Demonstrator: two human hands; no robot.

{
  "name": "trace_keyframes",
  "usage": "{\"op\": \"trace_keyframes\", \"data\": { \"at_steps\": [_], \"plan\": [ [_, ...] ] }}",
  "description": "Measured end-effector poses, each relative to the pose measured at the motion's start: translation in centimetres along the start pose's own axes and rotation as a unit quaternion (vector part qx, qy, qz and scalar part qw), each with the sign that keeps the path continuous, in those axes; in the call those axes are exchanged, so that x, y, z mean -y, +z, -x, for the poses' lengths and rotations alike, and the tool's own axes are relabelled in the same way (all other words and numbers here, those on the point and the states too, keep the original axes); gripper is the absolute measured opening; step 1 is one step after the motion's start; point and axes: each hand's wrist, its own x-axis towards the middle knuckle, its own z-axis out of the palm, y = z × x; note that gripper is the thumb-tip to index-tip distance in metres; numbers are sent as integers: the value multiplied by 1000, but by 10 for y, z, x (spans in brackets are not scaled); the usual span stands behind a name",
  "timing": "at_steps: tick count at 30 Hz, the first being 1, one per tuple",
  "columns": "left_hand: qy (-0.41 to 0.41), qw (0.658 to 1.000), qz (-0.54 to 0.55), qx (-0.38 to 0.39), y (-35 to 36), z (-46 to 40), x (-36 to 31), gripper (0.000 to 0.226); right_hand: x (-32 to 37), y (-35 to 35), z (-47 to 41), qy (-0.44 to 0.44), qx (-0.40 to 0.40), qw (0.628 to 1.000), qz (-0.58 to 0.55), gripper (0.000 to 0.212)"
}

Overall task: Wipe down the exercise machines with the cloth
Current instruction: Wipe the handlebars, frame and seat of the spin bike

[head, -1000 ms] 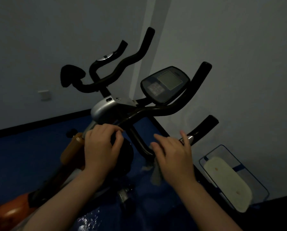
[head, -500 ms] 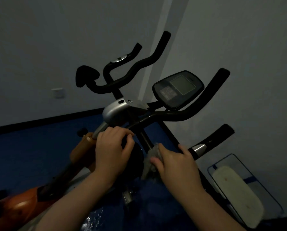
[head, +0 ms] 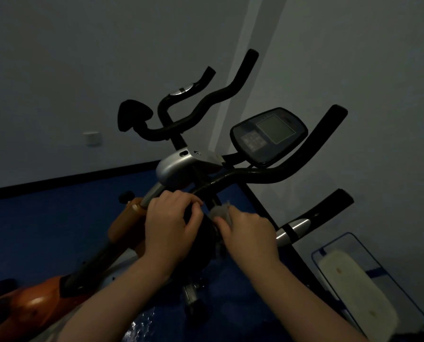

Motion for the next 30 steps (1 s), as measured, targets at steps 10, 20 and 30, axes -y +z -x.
{"op": "trace_keyframes", "data": {
  "at_steps": [10,20,30],
  "plan": [
    [2,1000,-1,3,0,-2,0,17,-2,0,-28,56,63,996,-24,38],
    [2,1000,-3,10,0,-1,2,18,-7,1,-14,-47,-10,998,-40,22],
    [9,1000,2,-5,-2,-1,3,20,-53,-38,35,-167,15,984,-57,26]
  ]
}}
